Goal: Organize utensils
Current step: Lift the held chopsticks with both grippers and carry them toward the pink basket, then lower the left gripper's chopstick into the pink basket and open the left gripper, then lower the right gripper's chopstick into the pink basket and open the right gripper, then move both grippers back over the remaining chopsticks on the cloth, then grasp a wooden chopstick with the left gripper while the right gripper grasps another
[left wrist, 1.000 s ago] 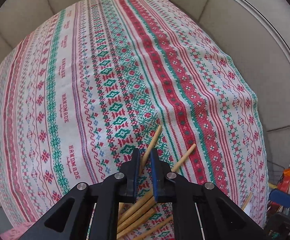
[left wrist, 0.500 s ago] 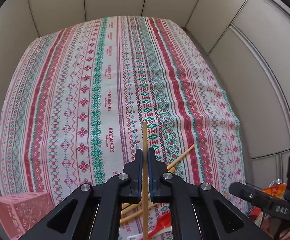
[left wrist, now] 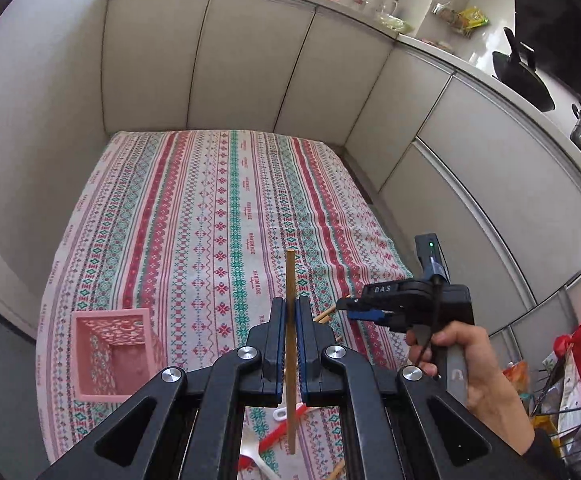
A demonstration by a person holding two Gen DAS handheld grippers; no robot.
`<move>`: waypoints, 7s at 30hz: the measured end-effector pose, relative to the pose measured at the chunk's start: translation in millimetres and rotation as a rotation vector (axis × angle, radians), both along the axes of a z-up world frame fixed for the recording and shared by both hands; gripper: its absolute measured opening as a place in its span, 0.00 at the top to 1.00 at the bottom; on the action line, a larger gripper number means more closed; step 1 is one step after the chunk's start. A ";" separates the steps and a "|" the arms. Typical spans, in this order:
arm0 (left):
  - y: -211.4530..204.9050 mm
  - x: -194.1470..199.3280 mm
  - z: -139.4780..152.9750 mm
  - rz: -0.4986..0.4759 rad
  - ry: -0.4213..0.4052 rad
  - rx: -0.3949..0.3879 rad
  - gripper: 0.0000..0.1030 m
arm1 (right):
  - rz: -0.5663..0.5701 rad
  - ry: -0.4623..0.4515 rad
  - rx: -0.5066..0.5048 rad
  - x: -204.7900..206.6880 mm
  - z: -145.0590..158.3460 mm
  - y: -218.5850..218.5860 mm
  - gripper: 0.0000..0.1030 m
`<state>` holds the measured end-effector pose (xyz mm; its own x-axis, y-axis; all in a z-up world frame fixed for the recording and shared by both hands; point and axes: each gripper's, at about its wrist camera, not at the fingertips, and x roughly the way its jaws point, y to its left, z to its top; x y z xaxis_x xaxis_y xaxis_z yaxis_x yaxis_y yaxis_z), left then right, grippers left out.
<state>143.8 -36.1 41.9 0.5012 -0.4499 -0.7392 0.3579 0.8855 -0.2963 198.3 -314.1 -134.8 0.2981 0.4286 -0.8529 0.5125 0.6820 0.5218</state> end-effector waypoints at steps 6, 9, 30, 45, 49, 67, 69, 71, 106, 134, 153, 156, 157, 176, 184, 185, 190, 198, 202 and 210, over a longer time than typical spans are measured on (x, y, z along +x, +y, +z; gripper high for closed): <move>29.7 -8.1 4.1 0.063 -0.035 -0.030 0.95 | 0.057 0.051 -0.188 22.1 9.4 29.6 0.84; 38.1 -5.6 0.2 0.071 -0.036 -0.034 0.95 | 0.078 0.071 -0.279 27.2 11.1 42.9 0.87; 68.9 -17.4 -0.6 0.108 -0.058 -0.035 0.95 | -0.051 0.008 -0.071 13.7 1.6 19.1 0.94; 93.7 -25.7 21.3 0.128 -0.129 -0.052 0.95 | 0.079 0.131 -0.571 52.0 10.1 96.0 0.83; 96.7 -21.5 18.2 0.126 -0.112 -0.062 0.95 | 0.039 0.124 -0.568 53.0 9.1 98.2 0.87; 104.8 -37.3 35.2 0.160 -0.188 -0.075 0.95 | -0.024 -0.264 -0.110 -22.4 93.4 56.4 0.95; 106.0 -42.6 40.9 0.169 -0.210 -0.077 0.95 | -0.006 -0.331 -0.132 -35.8 121.2 61.4 0.95; 107.6 -48.8 48.2 0.178 -0.234 -0.081 0.95 | 0.012 -0.390 -0.156 -49.9 144.5 67.6 0.95; 126.8 -2.8 4.1 0.304 -0.442 0.076 0.95 | 0.159 -0.821 -0.282 -83.6 253.3 162.3 0.95; 200.8 -9.9 -17.1 0.452 -0.114 0.088 0.42 | 0.489 -0.753 -0.469 1.4 176.8 306.0 0.95; 166.7 -20.4 -12.5 0.315 -0.067 0.082 0.24 | 0.420 -0.681 -0.259 -28.5 199.2 243.3 0.63; 151.7 -25.2 -11.2 0.274 -0.058 0.090 0.23 | 0.406 -0.656 -0.281 -47.6 204.3 220.2 0.58; 146.5 -27.0 -10.3 0.258 -0.057 0.094 0.22 | 0.398 -0.646 -0.283 -54.1 205.4 212.1 0.55; -7.0 -54.4 -40.1 -0.062 0.064 0.219 0.17 | 0.204 -0.220 -0.368 -141.6 146.8 52.3 0.31; -50.1 -29.2 -82.6 -0.109 0.194 0.256 0.17 | 0.158 -0.073 -0.317 -136.7 105.6 23.4 0.30; -54.2 -23.8 -87.5 -0.114 0.212 0.256 0.17 | 0.153 -0.051 -0.318 -135.6 100.0 19.7 0.30; -62.4 9.5 -106.9 -0.092 0.275 0.200 0.29 | 0.140 -0.004 -0.325 -129.9 85.3 5.5 0.30; -83.6 50.1 -143.9 -0.120 0.363 0.157 0.79 | 0.130 0.000 -0.294 -117.2 77.5 -4.2 0.30; -100.9 57.0 -150.3 -0.149 0.356 0.180 0.81 | 0.136 0.016 -0.289 -112.7 71.0 -6.5 0.30; -133.9 69.0 -158.3 -0.185 0.337 0.247 0.82 | 0.121 0.032 -0.274 -108.6 63.4 -13.7 0.30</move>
